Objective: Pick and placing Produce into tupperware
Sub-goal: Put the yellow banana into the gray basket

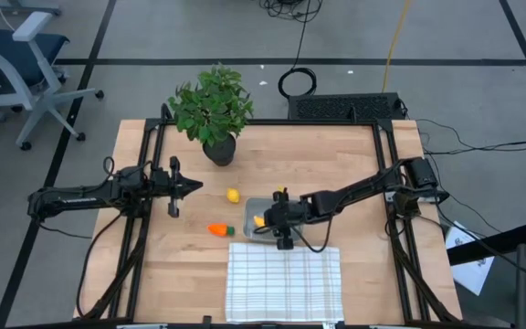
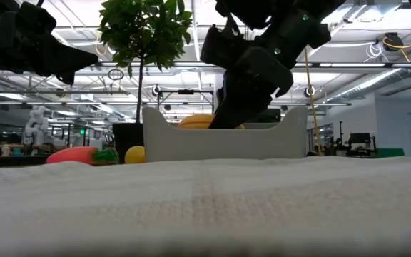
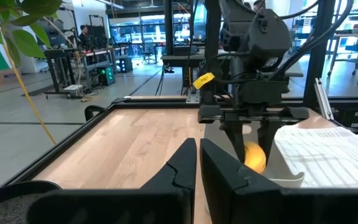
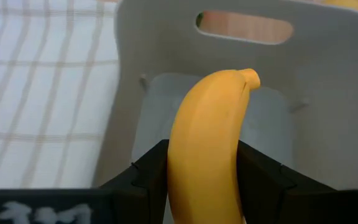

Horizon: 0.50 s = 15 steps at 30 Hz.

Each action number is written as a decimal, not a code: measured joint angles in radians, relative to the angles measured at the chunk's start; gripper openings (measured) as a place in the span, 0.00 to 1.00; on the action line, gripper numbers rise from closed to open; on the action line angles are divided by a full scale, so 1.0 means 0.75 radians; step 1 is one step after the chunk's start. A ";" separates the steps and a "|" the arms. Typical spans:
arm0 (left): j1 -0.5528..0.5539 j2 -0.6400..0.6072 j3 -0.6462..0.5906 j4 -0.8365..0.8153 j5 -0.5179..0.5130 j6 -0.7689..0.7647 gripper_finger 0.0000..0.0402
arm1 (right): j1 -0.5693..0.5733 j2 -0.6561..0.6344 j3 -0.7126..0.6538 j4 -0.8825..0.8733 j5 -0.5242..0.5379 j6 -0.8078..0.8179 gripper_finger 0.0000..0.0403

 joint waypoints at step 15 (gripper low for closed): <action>0.000 0.000 0.000 0.000 0.000 0.004 0.06 | -0.034 0.030 0.000 -0.020 0.007 0.040 0.35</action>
